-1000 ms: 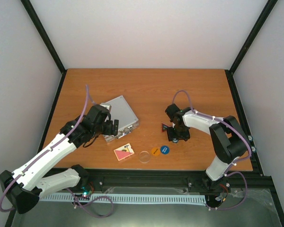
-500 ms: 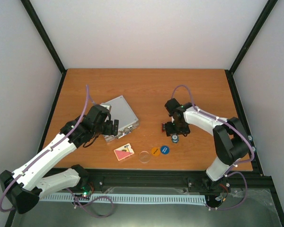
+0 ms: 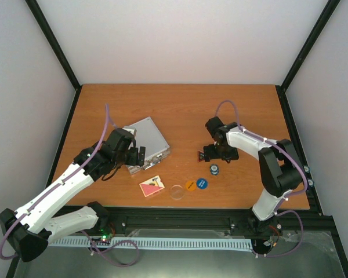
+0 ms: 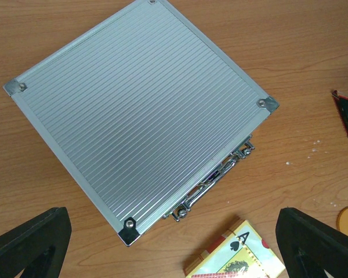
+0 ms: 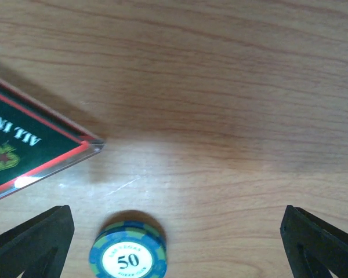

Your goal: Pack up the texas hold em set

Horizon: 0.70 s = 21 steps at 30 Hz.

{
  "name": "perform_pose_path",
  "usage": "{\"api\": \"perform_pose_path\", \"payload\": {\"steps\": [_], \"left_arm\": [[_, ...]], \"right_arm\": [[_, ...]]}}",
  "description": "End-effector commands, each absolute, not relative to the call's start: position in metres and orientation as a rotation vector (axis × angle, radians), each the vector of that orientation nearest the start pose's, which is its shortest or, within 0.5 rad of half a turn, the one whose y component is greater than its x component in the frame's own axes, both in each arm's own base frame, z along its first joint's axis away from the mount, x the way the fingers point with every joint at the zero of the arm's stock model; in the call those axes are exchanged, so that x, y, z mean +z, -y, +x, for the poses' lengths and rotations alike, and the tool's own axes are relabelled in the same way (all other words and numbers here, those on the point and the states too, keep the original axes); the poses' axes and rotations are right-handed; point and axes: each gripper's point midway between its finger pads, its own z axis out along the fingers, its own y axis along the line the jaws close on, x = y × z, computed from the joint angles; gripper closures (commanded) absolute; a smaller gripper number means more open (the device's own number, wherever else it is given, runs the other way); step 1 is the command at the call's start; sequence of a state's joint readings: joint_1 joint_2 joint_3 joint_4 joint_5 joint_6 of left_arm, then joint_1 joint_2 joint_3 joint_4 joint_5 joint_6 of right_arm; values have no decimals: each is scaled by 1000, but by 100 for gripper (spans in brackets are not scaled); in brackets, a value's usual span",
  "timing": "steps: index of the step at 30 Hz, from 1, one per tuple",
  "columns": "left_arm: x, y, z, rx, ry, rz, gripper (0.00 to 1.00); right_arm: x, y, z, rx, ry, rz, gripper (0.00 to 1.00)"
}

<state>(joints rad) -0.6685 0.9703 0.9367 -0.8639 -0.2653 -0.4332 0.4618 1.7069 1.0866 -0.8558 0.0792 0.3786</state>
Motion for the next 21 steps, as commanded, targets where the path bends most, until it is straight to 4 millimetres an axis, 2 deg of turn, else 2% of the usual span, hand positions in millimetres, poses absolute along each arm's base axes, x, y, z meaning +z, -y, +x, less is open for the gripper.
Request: {"api": "perform_pose_path", "payload": {"steps": [1, 15, 21], "left_arm": [[200, 129, 238, -172, -2409, 157, 0], [198, 131, 240, -171, -2417, 161, 0], [197, 129, 239, -166, -2419, 157, 0]], "right_arm": [[31, -112, 296, -92, -3011, -68, 0], [14, -100, 292, -102, -3041, -39, 0], [10, -95, 284, -104, -3051, -31, 0]]}}
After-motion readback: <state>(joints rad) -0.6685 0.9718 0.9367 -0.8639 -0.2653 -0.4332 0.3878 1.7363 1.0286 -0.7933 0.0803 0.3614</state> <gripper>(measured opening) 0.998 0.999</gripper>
